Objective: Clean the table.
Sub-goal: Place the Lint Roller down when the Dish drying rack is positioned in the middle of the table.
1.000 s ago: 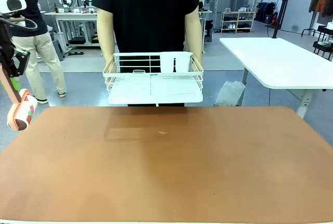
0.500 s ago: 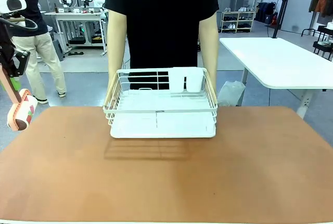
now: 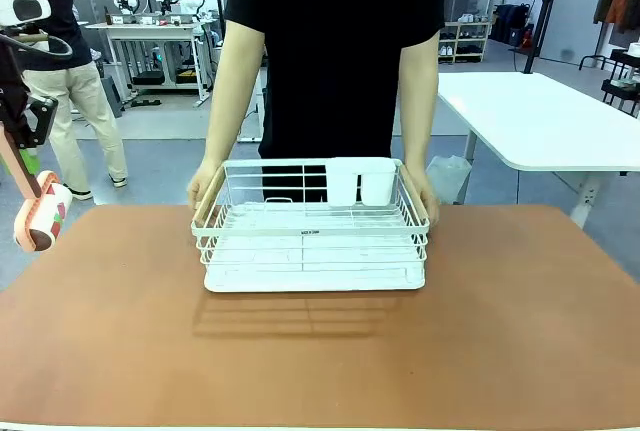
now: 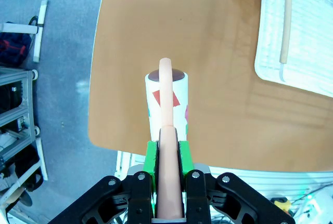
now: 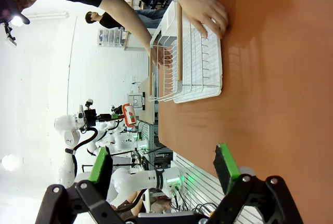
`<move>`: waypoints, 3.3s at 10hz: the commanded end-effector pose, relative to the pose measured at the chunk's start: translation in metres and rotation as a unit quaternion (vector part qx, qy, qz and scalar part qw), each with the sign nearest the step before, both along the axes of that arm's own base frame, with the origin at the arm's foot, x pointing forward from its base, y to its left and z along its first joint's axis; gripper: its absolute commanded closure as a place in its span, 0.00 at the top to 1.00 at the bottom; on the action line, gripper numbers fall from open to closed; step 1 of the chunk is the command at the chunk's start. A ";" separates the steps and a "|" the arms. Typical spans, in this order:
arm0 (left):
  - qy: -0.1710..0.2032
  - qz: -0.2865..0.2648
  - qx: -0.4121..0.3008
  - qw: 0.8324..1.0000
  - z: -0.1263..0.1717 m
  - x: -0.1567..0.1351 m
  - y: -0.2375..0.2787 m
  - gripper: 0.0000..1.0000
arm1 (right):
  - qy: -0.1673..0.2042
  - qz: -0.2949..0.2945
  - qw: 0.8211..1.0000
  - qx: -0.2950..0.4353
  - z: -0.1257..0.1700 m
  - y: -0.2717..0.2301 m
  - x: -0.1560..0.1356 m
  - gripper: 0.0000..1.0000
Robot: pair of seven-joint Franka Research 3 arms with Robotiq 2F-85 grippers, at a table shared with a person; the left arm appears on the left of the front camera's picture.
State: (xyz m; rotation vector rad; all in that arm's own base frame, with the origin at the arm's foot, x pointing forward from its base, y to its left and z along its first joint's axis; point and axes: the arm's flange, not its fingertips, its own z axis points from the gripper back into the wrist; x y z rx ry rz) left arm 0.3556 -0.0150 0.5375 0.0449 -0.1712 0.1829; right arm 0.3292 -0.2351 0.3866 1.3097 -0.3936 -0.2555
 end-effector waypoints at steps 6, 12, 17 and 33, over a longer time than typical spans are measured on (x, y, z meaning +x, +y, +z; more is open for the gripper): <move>0.004 0.007 0.003 1.000 0.005 0.001 0.000 0.21 | -0.005 0.002 1.000 0.001 0.002 0.000 -0.001 1.00; 0.004 0.007 0.003 1.000 0.005 0.001 0.000 0.21 | -0.005 0.002 1.000 0.001 0.002 0.000 -0.001 1.00; -0.059 0.316 -0.060 0.945 -0.019 0.058 -0.007 0.21 | -0.005 0.002 1.000 0.001 0.002 0.000 -0.001 1.00; -0.196 0.554 -0.223 0.778 -0.184 0.119 -0.008 0.21 | -0.005 0.002 1.000 0.001 0.002 0.000 -0.001 1.00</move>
